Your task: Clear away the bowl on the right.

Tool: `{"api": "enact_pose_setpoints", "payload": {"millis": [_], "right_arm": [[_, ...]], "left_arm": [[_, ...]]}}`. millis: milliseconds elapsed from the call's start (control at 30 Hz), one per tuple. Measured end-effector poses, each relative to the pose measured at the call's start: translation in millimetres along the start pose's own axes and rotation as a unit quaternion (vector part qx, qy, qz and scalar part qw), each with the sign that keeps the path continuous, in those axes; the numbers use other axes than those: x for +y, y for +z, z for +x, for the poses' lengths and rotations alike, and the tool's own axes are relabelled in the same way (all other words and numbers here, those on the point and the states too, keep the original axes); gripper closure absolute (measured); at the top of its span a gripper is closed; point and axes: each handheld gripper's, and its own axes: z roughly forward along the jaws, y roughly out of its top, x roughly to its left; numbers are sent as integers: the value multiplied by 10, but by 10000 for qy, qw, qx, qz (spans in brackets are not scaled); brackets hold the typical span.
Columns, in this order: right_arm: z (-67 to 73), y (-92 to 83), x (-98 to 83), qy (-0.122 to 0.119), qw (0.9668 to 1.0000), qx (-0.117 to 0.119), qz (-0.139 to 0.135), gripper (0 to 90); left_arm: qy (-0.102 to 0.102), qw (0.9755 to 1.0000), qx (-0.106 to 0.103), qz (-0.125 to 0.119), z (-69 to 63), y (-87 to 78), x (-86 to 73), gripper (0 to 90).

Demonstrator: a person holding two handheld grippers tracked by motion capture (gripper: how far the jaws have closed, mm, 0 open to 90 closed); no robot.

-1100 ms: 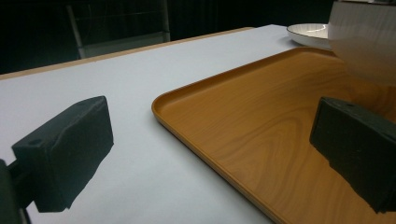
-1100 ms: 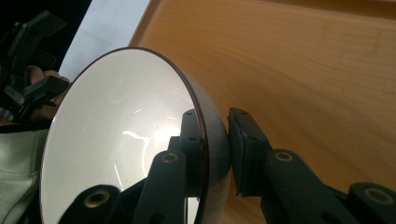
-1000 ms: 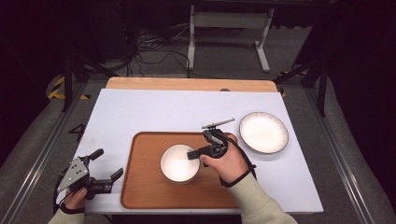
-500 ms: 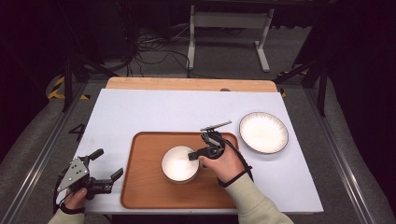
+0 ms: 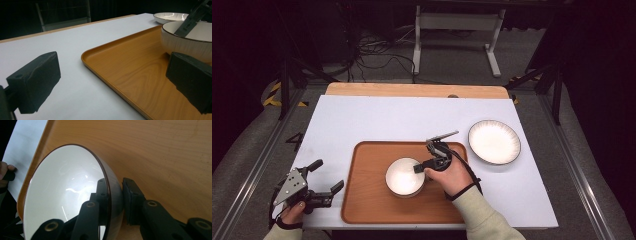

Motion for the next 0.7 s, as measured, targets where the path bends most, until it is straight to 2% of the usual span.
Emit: {"api": "enact_pose_setpoints", "payload": {"millis": [267,500,633,700], "right_arm": [[-33,19,-4,-7,10000,27,-14,758],[-45,-13,-7,-37,9997,163,-150,663],[-42,-57,-5,-177,9992,160,-312,623],[-28,-96,-5,-389,9976,162,-541,585]], "left_arm": [[8,10000,-3,9,0,-1,1,3],[12,10000,-1,12,-1,0,1,3],[4,10000,19,-10,-5,0,-1,3],[5,10000,14,6,-7,-5,-1,3]]}}
